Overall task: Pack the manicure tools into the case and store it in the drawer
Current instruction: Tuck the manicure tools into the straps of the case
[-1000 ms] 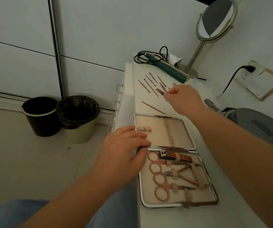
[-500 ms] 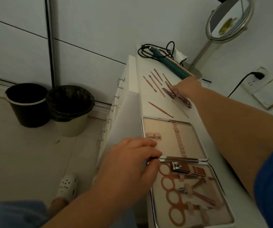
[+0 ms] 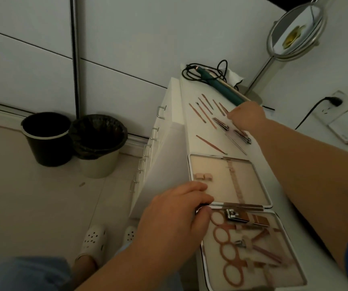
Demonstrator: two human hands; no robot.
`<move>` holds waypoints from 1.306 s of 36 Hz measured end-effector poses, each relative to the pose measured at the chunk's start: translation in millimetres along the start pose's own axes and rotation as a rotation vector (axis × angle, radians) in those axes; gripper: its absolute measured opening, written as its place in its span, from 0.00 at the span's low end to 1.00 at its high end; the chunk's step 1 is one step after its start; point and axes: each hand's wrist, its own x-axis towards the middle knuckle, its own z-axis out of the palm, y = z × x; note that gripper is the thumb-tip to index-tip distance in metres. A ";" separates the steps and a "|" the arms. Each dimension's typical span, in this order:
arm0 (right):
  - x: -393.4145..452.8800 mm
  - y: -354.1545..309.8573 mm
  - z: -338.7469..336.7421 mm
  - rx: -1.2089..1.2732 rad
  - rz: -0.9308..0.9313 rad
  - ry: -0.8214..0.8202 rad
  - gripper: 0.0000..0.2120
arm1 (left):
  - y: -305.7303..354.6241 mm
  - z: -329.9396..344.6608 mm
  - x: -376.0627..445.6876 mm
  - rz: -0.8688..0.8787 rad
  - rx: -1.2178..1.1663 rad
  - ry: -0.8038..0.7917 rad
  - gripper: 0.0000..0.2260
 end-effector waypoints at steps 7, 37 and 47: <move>-74.0 -7.2 -18.8 0.469 -0.093 0.061 0.07 | 6.2 -0.1 -1.8 -0.035 -0.007 -0.081 0.16; -301.9 142.8 -31.9 0.358 -0.474 -0.057 0.11 | 46.3 17.3 -51.7 0.062 0.397 -0.242 0.37; -296.4 149.6 -38.6 0.291 -0.511 -0.095 0.12 | 43.4 18.4 -50.1 0.048 0.454 -0.230 0.41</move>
